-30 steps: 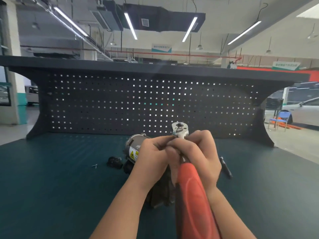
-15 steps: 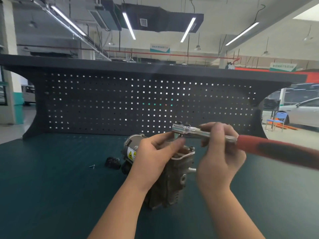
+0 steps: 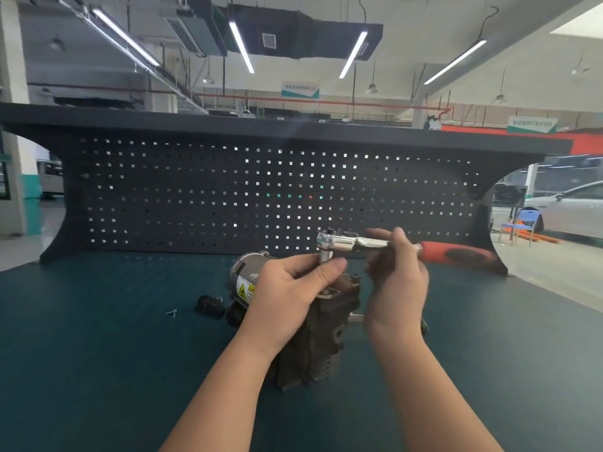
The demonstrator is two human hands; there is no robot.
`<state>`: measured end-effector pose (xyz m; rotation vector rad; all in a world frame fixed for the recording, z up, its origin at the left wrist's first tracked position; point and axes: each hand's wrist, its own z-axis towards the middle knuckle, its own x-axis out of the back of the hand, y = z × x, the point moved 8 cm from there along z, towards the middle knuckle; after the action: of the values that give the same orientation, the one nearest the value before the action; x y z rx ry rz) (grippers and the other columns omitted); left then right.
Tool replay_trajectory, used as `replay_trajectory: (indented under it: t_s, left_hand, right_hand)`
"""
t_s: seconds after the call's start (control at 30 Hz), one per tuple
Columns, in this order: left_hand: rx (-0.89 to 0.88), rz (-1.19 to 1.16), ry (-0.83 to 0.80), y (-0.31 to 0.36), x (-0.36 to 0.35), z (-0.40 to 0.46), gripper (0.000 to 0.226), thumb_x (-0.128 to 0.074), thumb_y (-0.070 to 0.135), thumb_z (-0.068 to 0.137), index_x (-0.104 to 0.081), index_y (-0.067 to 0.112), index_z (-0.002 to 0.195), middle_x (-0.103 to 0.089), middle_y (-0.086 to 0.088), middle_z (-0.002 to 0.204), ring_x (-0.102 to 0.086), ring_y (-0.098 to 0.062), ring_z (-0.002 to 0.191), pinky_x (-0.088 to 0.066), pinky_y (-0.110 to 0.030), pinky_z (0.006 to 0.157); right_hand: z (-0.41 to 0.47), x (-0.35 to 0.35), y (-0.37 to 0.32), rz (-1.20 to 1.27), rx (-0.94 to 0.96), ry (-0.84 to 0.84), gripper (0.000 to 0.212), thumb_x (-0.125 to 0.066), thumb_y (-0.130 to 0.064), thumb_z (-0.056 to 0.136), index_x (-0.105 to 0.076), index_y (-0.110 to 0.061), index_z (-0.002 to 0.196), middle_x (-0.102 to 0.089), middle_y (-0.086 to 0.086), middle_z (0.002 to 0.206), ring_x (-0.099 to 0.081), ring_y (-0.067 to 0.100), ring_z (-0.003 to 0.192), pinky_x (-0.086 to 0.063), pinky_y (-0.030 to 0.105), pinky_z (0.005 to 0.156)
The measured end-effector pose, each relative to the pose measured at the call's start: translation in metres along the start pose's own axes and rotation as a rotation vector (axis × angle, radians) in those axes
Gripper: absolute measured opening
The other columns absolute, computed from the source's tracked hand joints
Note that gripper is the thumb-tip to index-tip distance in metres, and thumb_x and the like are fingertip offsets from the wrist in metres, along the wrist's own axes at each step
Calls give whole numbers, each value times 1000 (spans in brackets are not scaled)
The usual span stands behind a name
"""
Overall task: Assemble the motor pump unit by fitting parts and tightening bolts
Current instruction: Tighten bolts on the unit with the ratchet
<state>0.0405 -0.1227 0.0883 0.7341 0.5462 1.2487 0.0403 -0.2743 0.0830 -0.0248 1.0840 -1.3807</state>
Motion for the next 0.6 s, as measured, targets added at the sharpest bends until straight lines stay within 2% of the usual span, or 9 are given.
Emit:
replay_trajectory:
  t_s: [0.03, 0.1, 0.2, 0.3, 0.37, 0.43, 0.5, 0.6]
  left_hand:
    - [-11, 3, 3, 1, 0, 0, 20, -67, 41, 78, -80, 26, 83, -76, 0, 77, -71, -8, 76, -50, -13, 69]
    - [-25, 0, 16, 0, 0, -1, 21, -67, 40, 78, -79, 25, 86, -76, -1, 78, -72, -8, 77, -50, -12, 69]
    - [-30, -60, 49, 2, 1, -1, 23, -71, 36, 74, -79, 18, 86, -76, -2, 76, -72, -8, 73, -51, -13, 65]
    - [-71, -82, 10, 6, -2, -1, 11, -80, 33, 73, -78, 23, 75, -73, 6, 67, -67, -3, 61, -48, -12, 56]
    - [-101, -51, -10, 8, -2, -2, 15, -74, 32, 78, -74, 28, 63, -66, 13, 57, -61, 2, 54, -45, -9, 52]
    - [-87, -65, -28, 7, -2, -2, 15, -73, 29, 81, -75, 28, 66, -68, 12, 60, -63, 2, 59, -46, -9, 56]
    - [-53, -84, -14, 4, -1, -1, 14, -68, 33, 79, -79, 24, 79, -75, 4, 73, -69, -5, 69, -50, -13, 63]
    - [-24, -57, 18, 0, 2, 0, 19, -68, 40, 78, -79, 25, 80, -75, -1, 74, -70, -8, 69, -50, -15, 64]
  right_hand:
    - [1, -2, 10, 47, -103, -24, 35, -48, -33, 93, -75, -18, 77, -45, -6, 57, -42, 10, 58, -36, 26, 63]
    - [-1, -3, 8, 24, -92, -14, 36, -47, -35, 93, -76, -17, 79, -44, -7, 56, -42, 9, 58, -37, 25, 63]
    - [-19, -9, -39, -141, 341, -9, 35, -44, -36, 93, -67, -17, 75, -51, -12, 60, -48, 2, 59, -41, 16, 61]
    - [-60, -37, -71, -435, 838, -204, 27, -44, -34, 97, -60, -21, 80, -51, -8, 70, -55, 13, 62, -45, 30, 57]
    - [-73, -47, -71, -541, 971, -275, 26, -43, -33, 99, -61, -19, 87, -50, 0, 70, -54, 23, 58, -45, 37, 51]
    - [-71, -45, -71, -525, 995, -278, 39, -40, -35, 101, -67, -11, 84, -54, 4, 70, -55, 26, 57, -45, 41, 52]
    - [-61, -39, -68, -463, 931, -283, 41, -38, -36, 101, -66, -12, 83, -56, -3, 74, -57, 23, 63, -46, 41, 58]
    - [-32, -19, -53, -285, 645, -171, 27, -40, -30, 95, -60, -20, 80, -55, -12, 71, -53, 6, 67, -43, 23, 65]
